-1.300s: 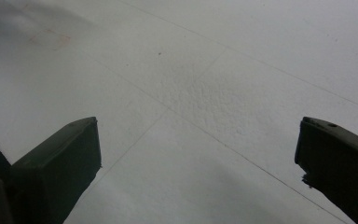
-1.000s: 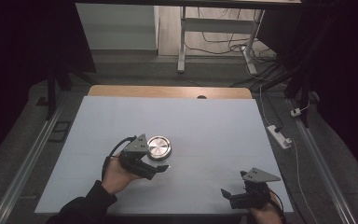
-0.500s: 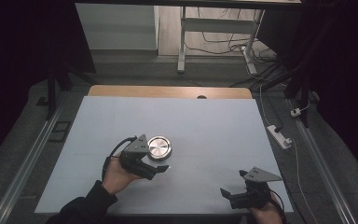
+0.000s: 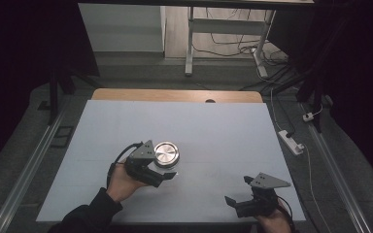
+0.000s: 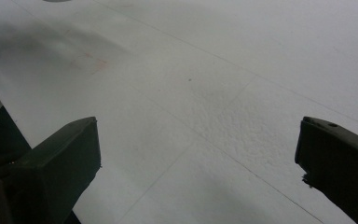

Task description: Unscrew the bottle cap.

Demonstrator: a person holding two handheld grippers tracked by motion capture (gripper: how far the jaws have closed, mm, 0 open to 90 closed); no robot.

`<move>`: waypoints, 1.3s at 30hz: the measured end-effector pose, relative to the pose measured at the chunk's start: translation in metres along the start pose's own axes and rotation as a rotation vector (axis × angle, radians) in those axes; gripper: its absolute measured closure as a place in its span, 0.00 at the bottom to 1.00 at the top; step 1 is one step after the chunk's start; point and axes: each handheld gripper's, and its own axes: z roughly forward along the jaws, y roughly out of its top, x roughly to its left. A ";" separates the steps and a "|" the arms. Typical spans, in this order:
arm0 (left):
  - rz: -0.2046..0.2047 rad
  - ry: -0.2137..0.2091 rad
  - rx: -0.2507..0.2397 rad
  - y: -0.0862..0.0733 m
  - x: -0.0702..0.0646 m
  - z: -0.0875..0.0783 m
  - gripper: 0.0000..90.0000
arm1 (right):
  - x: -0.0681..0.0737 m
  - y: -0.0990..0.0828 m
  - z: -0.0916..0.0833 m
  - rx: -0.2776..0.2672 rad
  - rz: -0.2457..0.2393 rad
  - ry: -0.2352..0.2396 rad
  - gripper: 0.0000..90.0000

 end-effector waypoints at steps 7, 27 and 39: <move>-0.004 -0.003 -0.002 0.000 0.001 0.001 0.17 | 0.003 0.003 0.002 -0.012 0.001 0.007 0.00; -0.014 -0.012 -0.008 -0.001 0.002 0.002 0.17 | 0.018 0.024 0.011 -0.091 -0.060 0.075 0.00; -0.014 -0.019 -0.006 -0.001 0.000 0.003 0.17 | 0.031 0.050 0.027 -0.103 -0.082 0.162 0.00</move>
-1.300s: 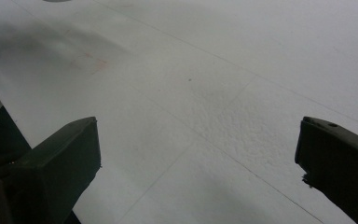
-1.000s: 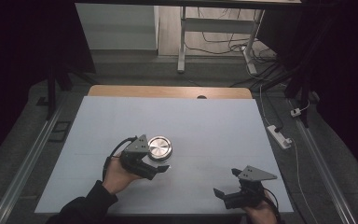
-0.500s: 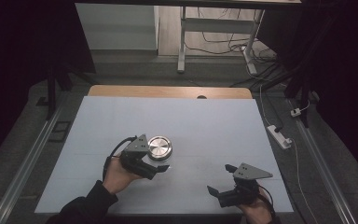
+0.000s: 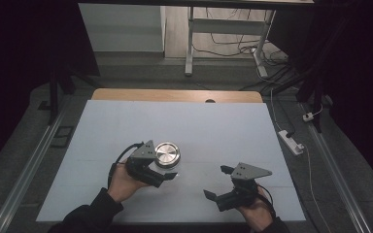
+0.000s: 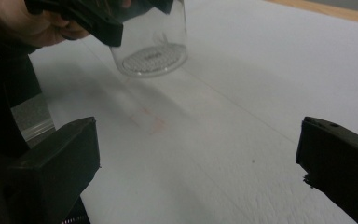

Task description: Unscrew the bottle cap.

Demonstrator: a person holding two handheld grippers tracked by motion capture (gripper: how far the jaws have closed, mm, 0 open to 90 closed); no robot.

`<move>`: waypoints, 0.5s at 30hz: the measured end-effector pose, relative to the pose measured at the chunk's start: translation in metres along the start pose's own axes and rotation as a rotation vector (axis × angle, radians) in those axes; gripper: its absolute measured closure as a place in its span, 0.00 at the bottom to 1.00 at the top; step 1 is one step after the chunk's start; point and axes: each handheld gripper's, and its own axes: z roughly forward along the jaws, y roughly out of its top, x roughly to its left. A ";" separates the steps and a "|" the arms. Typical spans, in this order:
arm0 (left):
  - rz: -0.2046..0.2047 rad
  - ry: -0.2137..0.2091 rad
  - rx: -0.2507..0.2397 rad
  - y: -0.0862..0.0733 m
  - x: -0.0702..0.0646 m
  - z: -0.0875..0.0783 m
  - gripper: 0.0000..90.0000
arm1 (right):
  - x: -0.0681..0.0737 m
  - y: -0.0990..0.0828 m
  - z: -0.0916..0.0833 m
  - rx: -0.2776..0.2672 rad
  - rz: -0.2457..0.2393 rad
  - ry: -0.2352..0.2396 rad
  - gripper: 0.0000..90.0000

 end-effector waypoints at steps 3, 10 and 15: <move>0.003 -0.001 0.004 0.000 0.000 0.001 0.17 | 0.001 0.007 0.004 0.002 0.012 0.008 0.00; 0.004 0.000 0.006 0.000 -0.001 0.002 0.17 | 0.007 0.021 0.013 0.012 0.000 0.001 0.00; 0.005 0.000 0.006 0.000 -0.001 0.002 0.17 | 0.011 0.034 0.021 0.011 -0.021 0.014 0.00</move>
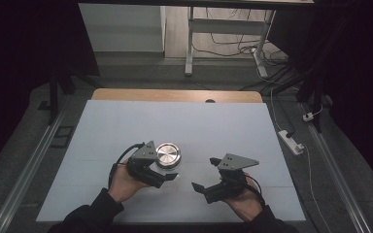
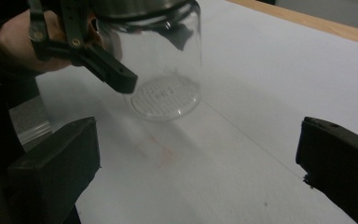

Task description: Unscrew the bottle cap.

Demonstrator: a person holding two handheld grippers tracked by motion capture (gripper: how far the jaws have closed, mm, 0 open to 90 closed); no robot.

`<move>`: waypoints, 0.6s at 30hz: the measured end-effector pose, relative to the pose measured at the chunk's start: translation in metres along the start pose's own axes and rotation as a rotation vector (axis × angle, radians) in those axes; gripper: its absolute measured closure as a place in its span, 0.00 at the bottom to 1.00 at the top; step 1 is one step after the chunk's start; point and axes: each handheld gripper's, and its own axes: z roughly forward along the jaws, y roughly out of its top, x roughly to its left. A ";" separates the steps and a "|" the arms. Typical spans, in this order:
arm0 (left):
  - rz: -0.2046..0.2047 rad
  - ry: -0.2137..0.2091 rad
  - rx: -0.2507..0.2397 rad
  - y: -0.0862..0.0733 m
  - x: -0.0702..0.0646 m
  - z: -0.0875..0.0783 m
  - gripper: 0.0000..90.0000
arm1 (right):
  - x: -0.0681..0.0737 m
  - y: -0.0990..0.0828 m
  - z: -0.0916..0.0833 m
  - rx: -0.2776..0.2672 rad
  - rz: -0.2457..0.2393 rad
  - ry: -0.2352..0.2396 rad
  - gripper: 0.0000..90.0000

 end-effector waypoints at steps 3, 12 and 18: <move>0.002 0.000 0.002 0.000 -0.001 0.001 0.17 | 0.001 0.005 0.004 0.001 -0.002 0.006 0.00; 0.002 0.001 0.001 0.001 -0.002 0.002 0.17 | 0.006 0.027 0.022 0.002 -0.040 -0.003 0.00; -0.001 0.007 0.000 0.001 -0.003 0.003 0.17 | 0.010 0.041 0.033 -0.008 -0.046 -0.012 0.00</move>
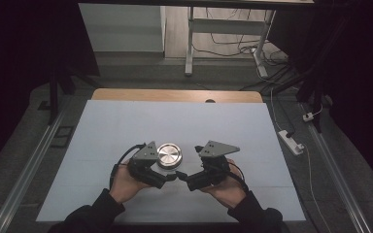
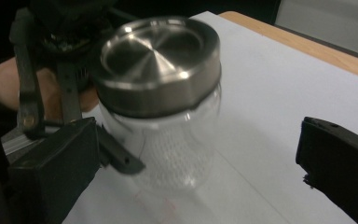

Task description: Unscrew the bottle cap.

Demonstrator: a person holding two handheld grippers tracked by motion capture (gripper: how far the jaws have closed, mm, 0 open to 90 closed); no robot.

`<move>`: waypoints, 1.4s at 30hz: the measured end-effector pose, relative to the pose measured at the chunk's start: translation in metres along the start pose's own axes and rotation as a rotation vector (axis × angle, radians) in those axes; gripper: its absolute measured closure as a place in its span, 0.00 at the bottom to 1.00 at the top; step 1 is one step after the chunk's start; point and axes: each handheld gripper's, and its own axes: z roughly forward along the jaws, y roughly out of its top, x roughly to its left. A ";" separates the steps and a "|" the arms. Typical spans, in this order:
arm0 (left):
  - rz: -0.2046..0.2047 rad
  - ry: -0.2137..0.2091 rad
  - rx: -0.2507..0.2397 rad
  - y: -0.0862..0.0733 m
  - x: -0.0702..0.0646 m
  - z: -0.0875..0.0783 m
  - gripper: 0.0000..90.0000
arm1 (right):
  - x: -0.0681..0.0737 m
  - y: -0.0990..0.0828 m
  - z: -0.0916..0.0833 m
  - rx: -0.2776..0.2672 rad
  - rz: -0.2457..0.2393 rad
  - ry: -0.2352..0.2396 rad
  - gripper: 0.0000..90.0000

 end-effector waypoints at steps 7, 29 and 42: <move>0.003 0.004 0.013 0.000 -0.001 0.002 0.17 | 0.009 0.014 0.016 -0.008 -0.025 0.002 0.04; 0.051 -0.090 0.026 0.001 -0.003 0.003 0.17 | -0.004 0.021 0.020 -0.072 -0.148 0.237 0.22; 0.009 -0.044 0.009 0.001 0.000 0.001 0.17 | 0.001 0.025 0.014 -0.001 -0.081 0.183 0.03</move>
